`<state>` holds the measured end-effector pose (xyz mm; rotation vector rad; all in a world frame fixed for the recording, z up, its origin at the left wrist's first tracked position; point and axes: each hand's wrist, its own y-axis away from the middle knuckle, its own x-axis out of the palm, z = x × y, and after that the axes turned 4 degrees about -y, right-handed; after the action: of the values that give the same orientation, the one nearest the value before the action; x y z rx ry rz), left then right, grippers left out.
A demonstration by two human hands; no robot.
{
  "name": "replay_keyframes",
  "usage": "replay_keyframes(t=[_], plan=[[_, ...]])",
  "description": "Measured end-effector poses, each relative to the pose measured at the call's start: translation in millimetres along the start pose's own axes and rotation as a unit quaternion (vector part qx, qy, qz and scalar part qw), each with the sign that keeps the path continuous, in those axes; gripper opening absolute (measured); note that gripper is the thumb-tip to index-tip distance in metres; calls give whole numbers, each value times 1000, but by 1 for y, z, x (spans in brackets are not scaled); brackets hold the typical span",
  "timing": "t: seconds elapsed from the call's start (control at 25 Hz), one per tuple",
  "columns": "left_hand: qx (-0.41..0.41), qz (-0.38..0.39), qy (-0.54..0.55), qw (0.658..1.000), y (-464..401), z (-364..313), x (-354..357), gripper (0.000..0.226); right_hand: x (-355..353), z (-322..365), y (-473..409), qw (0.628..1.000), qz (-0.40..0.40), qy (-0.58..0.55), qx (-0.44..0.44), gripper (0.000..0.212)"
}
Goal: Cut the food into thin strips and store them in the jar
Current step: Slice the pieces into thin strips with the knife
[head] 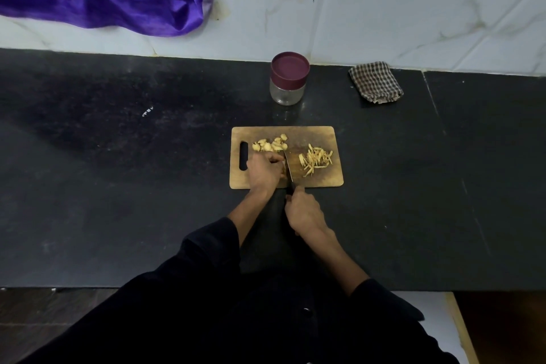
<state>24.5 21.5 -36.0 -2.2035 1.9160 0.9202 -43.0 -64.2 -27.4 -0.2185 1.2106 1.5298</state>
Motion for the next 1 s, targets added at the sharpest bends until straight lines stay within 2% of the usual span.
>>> replay_keyframes(t=[0.2, 0.52, 0.72, 1.0], plan=[[-11, -4, -5, 1000, 0, -1, -1, 11, -12, -5, -1, 999, -26, -26, 14, 31], [-20, 15, 70, 997, -3, 7, -4, 17, -19, -6, 11, 998, -4, -54, -20, 25], [19, -2, 0, 1000, 2, 7, -2, 15, -12, 3, 10, 999, 0, -32, -41, 19], [53, -16, -55, 997, 0, 7, -2, 14, -6, 4, 3, 999, -4, -5, -42, 26]])
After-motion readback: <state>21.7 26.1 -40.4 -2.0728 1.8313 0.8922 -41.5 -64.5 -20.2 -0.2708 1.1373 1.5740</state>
